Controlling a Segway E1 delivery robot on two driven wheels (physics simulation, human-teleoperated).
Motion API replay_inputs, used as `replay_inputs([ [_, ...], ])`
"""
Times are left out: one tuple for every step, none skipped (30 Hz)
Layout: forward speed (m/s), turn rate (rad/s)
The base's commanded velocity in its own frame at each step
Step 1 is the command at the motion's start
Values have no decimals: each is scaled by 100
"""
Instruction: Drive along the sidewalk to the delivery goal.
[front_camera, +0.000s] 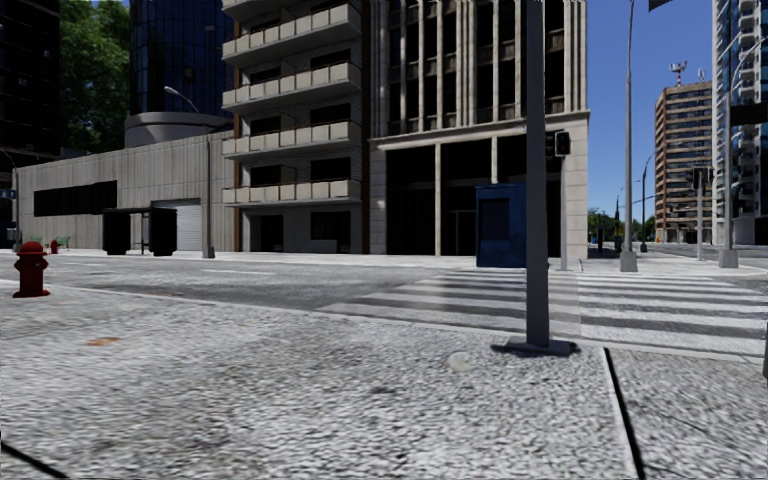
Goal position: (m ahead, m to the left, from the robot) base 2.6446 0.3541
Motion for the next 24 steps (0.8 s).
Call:
replay_inputs([
  [129,18],
  [129,18],
  [129,18],
  [129,17],
  [129,3],
  [129,0],
  [129,0],
  [129,0],
  [129,0],
  [129,0],
  [129,0],
  [129,0],
  [129,0],
  [129,0],
  [129,0],
  [129,0],
  [129,0],
  [129,0],
  [129,0],
  [129,0],
  [129,0],
  [129,0],
  [129,0],
  [129,0],
])
